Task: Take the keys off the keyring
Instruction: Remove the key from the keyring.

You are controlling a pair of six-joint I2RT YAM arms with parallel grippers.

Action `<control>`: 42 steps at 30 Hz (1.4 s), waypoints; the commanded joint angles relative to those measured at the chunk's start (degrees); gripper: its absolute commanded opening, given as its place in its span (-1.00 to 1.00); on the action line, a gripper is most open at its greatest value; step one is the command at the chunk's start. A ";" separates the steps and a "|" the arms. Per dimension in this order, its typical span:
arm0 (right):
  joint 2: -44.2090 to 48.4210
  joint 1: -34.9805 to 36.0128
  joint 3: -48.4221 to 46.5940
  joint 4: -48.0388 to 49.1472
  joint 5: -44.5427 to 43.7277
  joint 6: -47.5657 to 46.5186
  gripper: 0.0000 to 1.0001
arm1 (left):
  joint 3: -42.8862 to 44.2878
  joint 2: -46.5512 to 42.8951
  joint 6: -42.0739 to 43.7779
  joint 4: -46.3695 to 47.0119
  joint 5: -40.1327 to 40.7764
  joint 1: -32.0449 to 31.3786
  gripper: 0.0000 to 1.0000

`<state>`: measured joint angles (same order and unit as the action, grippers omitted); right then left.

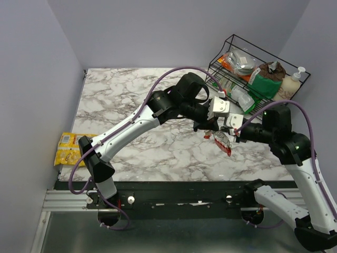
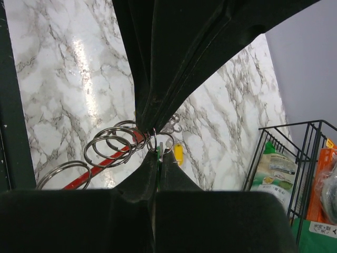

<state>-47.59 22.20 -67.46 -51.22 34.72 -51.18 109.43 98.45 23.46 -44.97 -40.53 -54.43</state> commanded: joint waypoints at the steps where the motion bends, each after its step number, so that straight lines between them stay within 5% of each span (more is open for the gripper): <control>1: 0.84 0.48 -4.43 4.29 1.14 -0.77 -0.99 | -1.85 1.65 -2.11 -2.14 1.60 0.38 -1.00; 24: -3.56 3.73 -6.63 6.39 -4.22 -1.38 -0.98 | -0.36 5.52 -2.63 -3.11 -1.30 -1.38 -1.00; 42: 2.33 6.80 -0.32 2.00 -8.87 -6.74 -0.99 | 0.08 7.80 -15.29 5.86 -4.11 4.07 -1.00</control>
<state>-47.18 27.03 -69.91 -54.08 25.10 -56.62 109.30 103.63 11.68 -40.40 -45.63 -51.37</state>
